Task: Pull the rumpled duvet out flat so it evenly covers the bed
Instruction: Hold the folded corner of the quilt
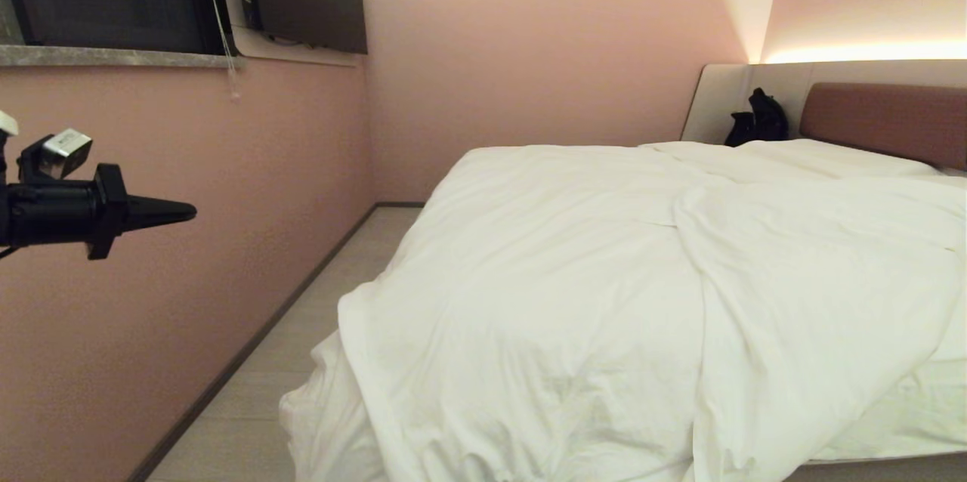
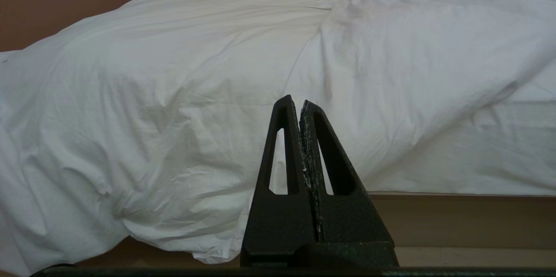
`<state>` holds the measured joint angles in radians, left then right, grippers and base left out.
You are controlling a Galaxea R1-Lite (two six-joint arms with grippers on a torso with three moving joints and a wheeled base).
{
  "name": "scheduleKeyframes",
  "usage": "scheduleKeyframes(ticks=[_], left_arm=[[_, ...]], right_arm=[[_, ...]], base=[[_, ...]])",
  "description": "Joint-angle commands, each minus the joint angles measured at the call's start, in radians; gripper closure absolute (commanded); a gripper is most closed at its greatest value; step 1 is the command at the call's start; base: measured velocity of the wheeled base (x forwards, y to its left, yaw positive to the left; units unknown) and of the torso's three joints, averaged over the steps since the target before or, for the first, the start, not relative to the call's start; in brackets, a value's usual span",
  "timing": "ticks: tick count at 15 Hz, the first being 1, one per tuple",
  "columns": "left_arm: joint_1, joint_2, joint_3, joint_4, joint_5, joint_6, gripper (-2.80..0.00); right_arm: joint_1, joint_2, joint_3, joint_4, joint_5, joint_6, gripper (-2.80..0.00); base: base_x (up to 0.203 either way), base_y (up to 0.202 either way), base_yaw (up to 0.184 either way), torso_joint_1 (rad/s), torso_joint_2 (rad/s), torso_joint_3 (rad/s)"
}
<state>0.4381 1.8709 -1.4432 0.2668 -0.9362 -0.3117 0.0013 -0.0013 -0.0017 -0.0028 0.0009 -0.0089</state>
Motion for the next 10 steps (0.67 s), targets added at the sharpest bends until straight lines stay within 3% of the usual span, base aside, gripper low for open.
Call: scheduleKeyframes(ticks=[1, 7, 10], left_arm=[[-0.043, -0.19, 0.111, -0.003, 0.057, -0.011, 0.0], [-0.311, -0.67, 0.363, -0.003, 0.385, -0.052, 0.0], [-0.431, -0.869, 0.452, 0.001, 0.587, -0.058, 0.0]], right_arm=[[0.0, 0.001, 0.0, 0.0, 0.001, 0.0, 0.0], [0.0, 0.001, 0.0, 0.0, 0.001, 0.0, 0.0], [0.0, 0.001, 0.0, 0.0, 0.001, 0.0, 0.0]], base=[[0.0, 0.0, 0.0, 0.0, 0.0, 0.0], [0.0, 0.0, 0.0, 0.0, 0.0, 0.0], [0.0, 0.0, 0.0, 0.0, 0.0, 0.0]])
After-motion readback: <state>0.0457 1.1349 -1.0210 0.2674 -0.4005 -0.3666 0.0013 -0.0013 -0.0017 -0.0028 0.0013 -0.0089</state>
